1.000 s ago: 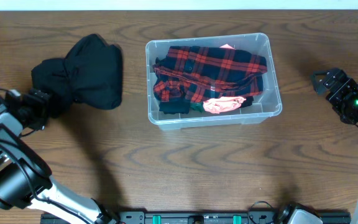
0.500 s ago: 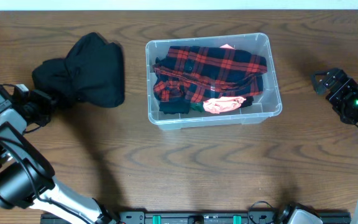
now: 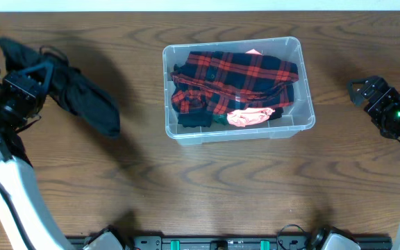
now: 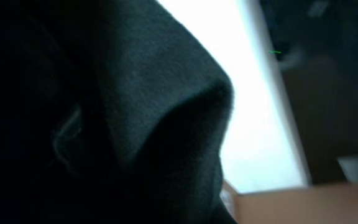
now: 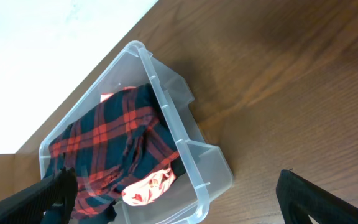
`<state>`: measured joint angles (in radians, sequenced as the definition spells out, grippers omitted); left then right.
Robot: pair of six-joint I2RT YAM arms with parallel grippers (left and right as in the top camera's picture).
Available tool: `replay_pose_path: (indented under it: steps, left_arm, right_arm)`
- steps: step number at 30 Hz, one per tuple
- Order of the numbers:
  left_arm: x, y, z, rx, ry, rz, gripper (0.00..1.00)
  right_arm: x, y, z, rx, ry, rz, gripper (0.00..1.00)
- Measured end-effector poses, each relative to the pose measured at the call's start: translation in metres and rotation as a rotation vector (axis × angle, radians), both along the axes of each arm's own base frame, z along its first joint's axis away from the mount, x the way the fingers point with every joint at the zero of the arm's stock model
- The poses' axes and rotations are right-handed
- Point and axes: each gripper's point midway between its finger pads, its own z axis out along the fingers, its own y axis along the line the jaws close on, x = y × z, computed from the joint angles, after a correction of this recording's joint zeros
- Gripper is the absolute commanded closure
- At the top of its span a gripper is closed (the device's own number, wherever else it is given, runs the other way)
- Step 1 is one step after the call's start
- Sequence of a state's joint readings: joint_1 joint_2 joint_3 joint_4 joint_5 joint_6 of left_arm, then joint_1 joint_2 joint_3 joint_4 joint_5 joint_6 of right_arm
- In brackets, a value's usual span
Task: Pack container
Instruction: 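Lift the black garment and carry it over the bin with the left gripper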
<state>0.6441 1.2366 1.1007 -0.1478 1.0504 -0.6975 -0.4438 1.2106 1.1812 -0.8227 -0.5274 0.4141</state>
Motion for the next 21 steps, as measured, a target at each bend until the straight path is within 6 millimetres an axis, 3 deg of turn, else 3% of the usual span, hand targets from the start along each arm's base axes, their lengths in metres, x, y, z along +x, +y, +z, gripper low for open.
replay_pose_path:
  steps: [5, 7, 9, 12, 15, 21]
  left_arm:
    - [-0.031, -0.077, 0.092, 0.03, -0.262, -0.171, 0.94]
    - [-0.048, -0.115, 0.117, 0.018, -0.332, -0.26, 0.94]
    - [-0.062, -0.149, 0.13, -0.013, -0.36, -0.342, 0.94]
    - [-0.075, -0.195, 0.135, -0.061, -0.368, -0.453, 0.94]
    - [-0.074, -0.236, 0.13, -0.101, -0.342, -0.533, 0.94]
    - [-0.045, -0.319, 0.103, -0.102, -0.342, -0.602, 0.94]
  right_arm:
    - [0.0, 0.0, 0.0, 0.0, 0.0, 0.0, 0.01]
    - [0.0, 0.0, 0.0, 0.0, 0.0, 0.0, 0.01]
    - [0.0, 0.0, 0.0, 0.0, 0.0, 0.0, 0.01]
    - [0.0, 0.0, 0.0, 0.0, 0.0, 0.0, 0.01]
    - [0.0, 0.0, 0.0, 0.0, 0.0, 0.0, 0.01]
    - [0.0, 0.0, 0.0, 0.0, 0.0, 0.0, 0.01]
